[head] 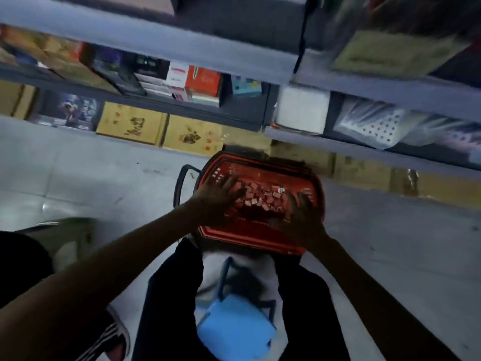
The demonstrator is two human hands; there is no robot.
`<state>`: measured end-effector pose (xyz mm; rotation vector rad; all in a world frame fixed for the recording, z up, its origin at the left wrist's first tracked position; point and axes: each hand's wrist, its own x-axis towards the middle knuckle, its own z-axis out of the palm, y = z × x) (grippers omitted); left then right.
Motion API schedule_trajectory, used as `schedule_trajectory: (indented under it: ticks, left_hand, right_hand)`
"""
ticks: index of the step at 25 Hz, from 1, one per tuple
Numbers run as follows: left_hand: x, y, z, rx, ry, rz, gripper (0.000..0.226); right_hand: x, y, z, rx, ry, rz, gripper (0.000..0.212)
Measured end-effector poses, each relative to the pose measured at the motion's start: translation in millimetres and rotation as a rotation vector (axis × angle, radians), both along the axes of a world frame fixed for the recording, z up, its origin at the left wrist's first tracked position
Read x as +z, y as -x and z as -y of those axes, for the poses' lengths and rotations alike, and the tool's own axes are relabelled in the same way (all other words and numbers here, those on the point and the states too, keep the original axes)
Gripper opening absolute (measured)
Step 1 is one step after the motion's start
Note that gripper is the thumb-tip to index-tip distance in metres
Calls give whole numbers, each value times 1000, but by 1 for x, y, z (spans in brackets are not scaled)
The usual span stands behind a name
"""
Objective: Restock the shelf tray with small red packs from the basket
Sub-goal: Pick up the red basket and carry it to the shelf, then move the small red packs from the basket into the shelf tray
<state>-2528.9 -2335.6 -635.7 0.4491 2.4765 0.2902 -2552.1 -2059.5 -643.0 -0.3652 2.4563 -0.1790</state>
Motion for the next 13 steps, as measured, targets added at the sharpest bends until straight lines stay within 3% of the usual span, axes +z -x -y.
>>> schedule_trajectory:
  ticks: [5,10,13]
  left_hand:
    - [-112,-15,3,58,144,-105,90]
    - [-208,-11,-17,99,97,-239,79]
    - [-233,5,-21,-51,135,-409,79]
  right_hand:
    - [-111,-8,5,4,6,25,96]
    - [-209,7,-22,70,26,-96,100]
    - [-223,28,-25,217,7,-238,100]
